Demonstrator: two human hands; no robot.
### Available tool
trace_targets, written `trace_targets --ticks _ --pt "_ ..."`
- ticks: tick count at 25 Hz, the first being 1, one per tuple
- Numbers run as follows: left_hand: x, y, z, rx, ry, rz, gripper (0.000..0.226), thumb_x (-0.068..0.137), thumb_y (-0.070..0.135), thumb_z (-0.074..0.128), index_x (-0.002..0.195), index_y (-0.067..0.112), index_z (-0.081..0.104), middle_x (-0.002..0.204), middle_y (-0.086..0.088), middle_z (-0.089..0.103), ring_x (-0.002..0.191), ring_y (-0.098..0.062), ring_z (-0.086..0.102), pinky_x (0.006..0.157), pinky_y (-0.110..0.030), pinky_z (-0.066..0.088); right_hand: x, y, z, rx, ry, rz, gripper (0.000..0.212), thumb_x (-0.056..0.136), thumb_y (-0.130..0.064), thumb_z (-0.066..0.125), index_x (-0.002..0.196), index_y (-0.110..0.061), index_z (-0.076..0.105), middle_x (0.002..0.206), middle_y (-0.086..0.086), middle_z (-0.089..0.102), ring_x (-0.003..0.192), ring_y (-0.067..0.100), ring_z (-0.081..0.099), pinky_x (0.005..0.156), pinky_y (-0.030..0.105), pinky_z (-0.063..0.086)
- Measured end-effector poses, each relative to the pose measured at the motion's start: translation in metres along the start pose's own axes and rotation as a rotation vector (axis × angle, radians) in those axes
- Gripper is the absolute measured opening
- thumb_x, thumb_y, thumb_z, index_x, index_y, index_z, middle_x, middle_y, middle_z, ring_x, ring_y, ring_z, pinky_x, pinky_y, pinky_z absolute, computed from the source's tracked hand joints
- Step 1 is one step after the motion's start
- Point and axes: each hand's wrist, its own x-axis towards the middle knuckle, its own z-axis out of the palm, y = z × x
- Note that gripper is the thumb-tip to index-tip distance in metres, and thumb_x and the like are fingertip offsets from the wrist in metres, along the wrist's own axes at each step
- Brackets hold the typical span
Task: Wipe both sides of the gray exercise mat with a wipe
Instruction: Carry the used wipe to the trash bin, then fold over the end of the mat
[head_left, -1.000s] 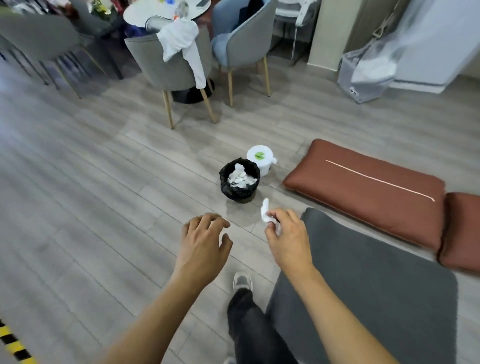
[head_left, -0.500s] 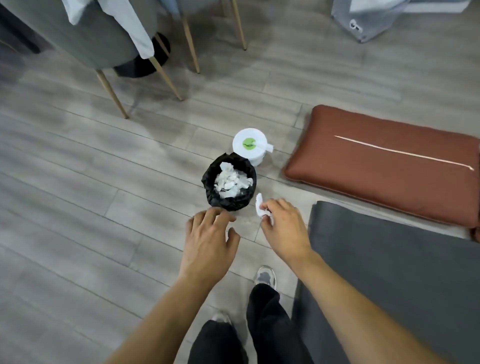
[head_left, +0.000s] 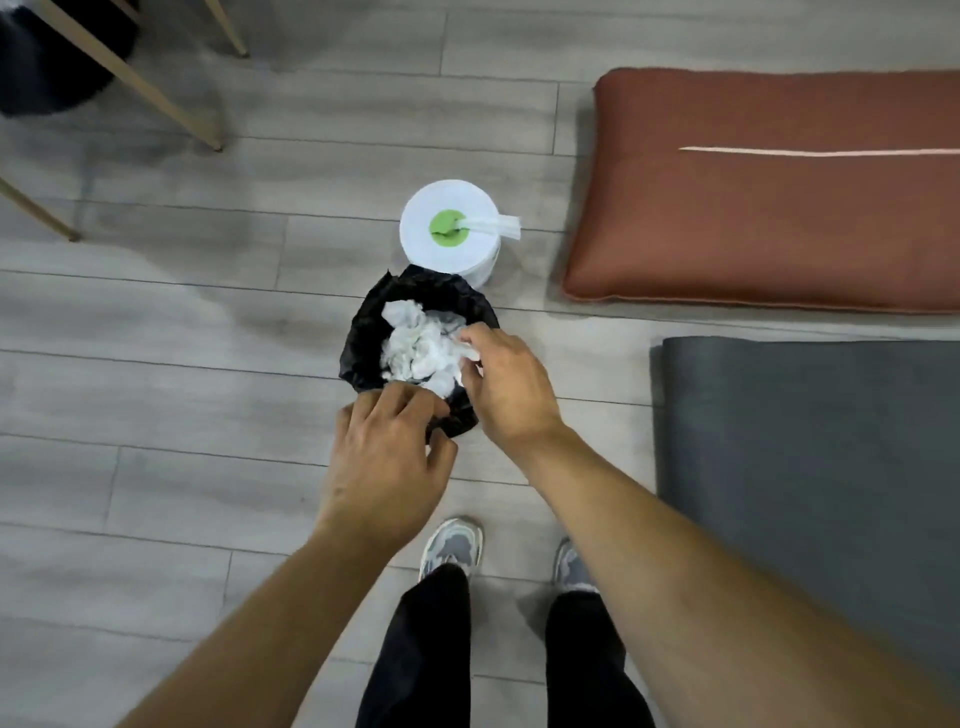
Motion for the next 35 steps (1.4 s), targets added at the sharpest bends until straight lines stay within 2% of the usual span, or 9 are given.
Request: trace_targets --ticks 4,6,10,14,18,21,25,30,35 --pt "0.004 0.001 -0.006 0.06 -0.051 0.097 0.025 0.088 0.02 0.061 0.111 0.02 0.07 0.114 0.0 0.064 0.105 -0.03 0.056 0.097 -0.047 0.042 -0.025 0.012 -0.009 0.058 0.099 0.144 0.034 0.09 -0.007 0.054 0.122 -0.019 0.056 0.11 0.004 0.064 0.103 0.022 0.058 0.089 0.037 0.05" --pt "0.003 0.022 -0.006 0.093 -0.091 0.205 0.024 0.087 0.021 0.06 0.109 0.02 0.07 0.111 -0.001 0.064 0.103 -0.031 0.057 0.095 -0.049 0.045 -0.056 0.024 -0.026 0.08 0.155 0.21 0.033 0.089 -0.007 0.055 0.121 -0.017 0.057 0.109 0.005 0.063 0.099 0.022 0.059 0.087 0.037 0.05" --pt "-0.017 0.092 0.002 0.103 -0.159 0.415 0.023 0.088 0.019 0.064 0.11 0.021 0.071 0.115 0.0 0.064 0.106 -0.031 0.056 0.098 -0.05 0.043 -0.131 0.057 -0.072 0.083 0.332 0.385 0.034 0.09 -0.012 0.055 0.123 -0.019 0.057 0.111 0.002 0.059 0.095 0.022 0.059 0.087 0.036 0.051" --pt "-0.064 0.176 0.021 0.118 -0.203 0.596 0.025 0.091 0.027 0.054 0.11 0.023 0.069 0.118 0.002 0.063 0.109 -0.031 0.055 0.099 -0.05 0.042 -0.22 0.097 -0.121 0.115 0.537 0.538 0.034 0.092 -0.015 0.053 0.126 -0.022 0.056 0.12 -0.002 0.057 0.104 0.019 0.057 0.094 0.036 0.049" --pt "-0.149 0.259 0.065 0.15 -0.274 0.783 0.033 0.087 0.032 0.047 0.11 0.025 0.068 0.116 0.005 0.062 0.106 -0.026 0.055 0.096 -0.045 0.042 -0.34 0.152 -0.158 0.189 0.731 0.692 0.033 0.093 -0.014 0.051 0.125 -0.022 0.055 0.12 -0.004 0.055 0.104 0.016 0.055 0.09 0.035 0.049" --pt "-0.234 0.315 0.111 0.214 -0.284 0.883 0.028 0.091 0.03 0.049 0.111 0.025 0.067 0.115 0.005 0.062 0.104 -0.024 0.054 0.094 -0.043 0.042 -0.445 0.198 -0.169 0.24 0.79 0.76 0.032 0.094 -0.015 0.051 0.125 -0.022 0.054 0.121 -0.005 0.054 0.101 0.016 0.055 0.088 0.036 0.049" --pt "-0.344 0.375 0.175 0.275 -0.308 0.957 0.031 0.086 0.032 0.046 0.108 0.023 0.067 0.112 0.005 0.063 0.099 -0.024 0.054 0.091 -0.043 0.042 -0.592 0.26 -0.175 0.251 0.871 0.837 0.032 0.092 -0.014 0.054 0.122 -0.023 0.057 0.118 -0.005 0.056 0.099 0.015 0.057 0.087 0.035 0.05" --pt "-0.475 0.465 0.238 0.299 -0.371 0.984 0.022 0.093 0.024 0.059 0.113 0.026 0.067 0.118 0.009 0.06 0.111 -0.024 0.053 0.098 -0.041 0.041 -0.772 0.324 -0.182 0.247 0.869 0.927 0.032 0.092 -0.015 0.055 0.122 -0.028 0.056 0.117 -0.011 0.054 0.099 0.009 0.058 0.084 0.03 0.052" --pt "-0.544 0.539 0.275 0.272 -0.367 1.059 0.026 0.088 0.029 0.049 0.107 0.026 0.067 0.112 0.011 0.061 0.106 -0.022 0.054 0.095 -0.038 0.04 -0.872 0.378 -0.206 0.274 0.886 1.01 0.031 0.094 -0.019 0.052 0.121 -0.031 0.056 0.115 -0.015 0.052 0.095 0.006 0.059 0.078 0.028 0.052"
